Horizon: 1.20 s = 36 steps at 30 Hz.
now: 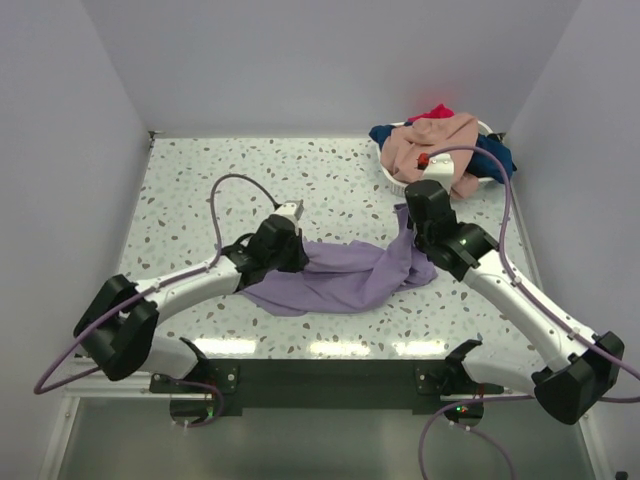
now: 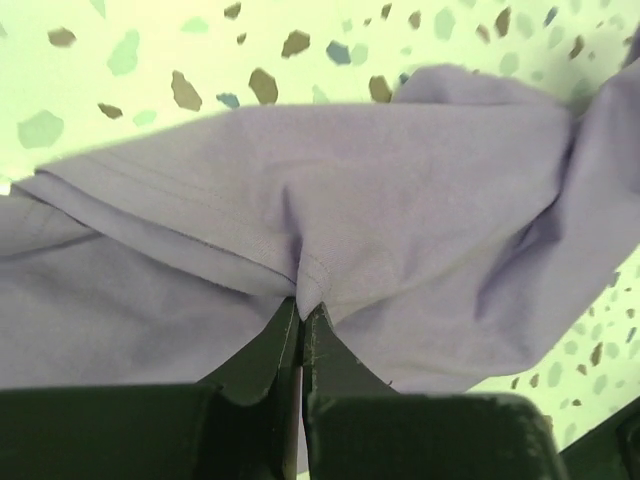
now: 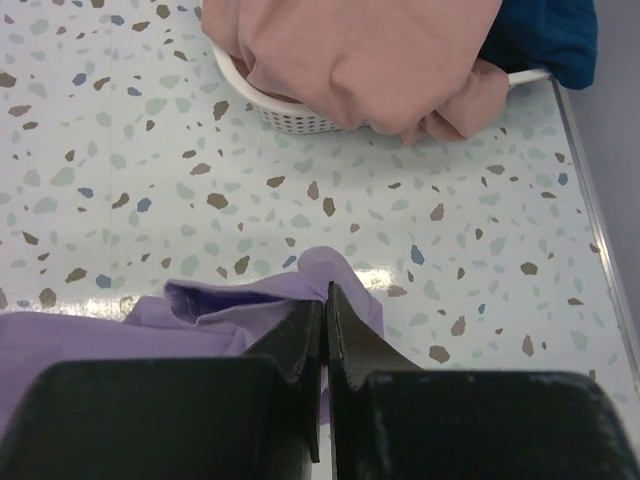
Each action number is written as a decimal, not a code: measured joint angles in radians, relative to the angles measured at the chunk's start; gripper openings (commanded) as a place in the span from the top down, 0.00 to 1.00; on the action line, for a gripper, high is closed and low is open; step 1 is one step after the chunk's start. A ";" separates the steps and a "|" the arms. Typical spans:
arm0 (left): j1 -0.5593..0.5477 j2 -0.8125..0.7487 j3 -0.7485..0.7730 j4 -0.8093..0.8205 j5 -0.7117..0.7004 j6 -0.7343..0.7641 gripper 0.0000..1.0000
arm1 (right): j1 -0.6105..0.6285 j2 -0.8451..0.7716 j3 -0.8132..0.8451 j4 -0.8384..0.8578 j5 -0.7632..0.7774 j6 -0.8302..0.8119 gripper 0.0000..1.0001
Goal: Fold and stack the t-shirts
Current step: Flatten the tshirt out
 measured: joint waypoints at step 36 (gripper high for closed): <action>0.308 -0.358 1.409 -0.377 -0.003 0.352 1.00 | -0.031 -0.136 1.133 0.037 -0.319 -0.449 1.00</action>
